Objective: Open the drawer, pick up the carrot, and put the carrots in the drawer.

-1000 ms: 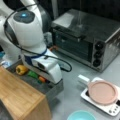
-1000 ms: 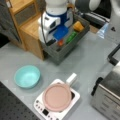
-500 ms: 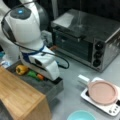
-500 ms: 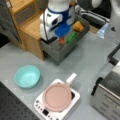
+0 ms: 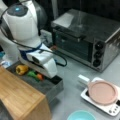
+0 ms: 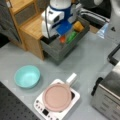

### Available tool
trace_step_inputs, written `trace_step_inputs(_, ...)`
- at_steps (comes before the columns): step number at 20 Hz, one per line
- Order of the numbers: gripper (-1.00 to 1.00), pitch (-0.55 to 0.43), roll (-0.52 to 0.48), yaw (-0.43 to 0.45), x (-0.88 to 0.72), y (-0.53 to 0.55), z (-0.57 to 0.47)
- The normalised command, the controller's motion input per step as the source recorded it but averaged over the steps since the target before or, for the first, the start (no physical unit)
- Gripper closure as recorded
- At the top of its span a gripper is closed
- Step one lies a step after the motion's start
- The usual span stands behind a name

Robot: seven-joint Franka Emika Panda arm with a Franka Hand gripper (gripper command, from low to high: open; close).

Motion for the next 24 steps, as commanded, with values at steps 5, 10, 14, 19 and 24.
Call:
trace_step_inputs(5,-1.00,-0.178,0.097,-0.037,-0.11,0.03,-0.09)
trace_step_inputs(10,-1.00,-0.178,0.102,-0.045,-0.10,0.04,-0.06)
trace_step_inputs(14,-1.00,-0.175,0.119,-0.081,-0.08,0.04,-0.05)
trace_step_inputs(19,-1.00,-0.169,0.166,-0.218,-0.07,0.08,-0.09)
trace_step_inputs(24,-1.00,-0.154,0.216,-0.335,-0.08,0.11,-0.11)
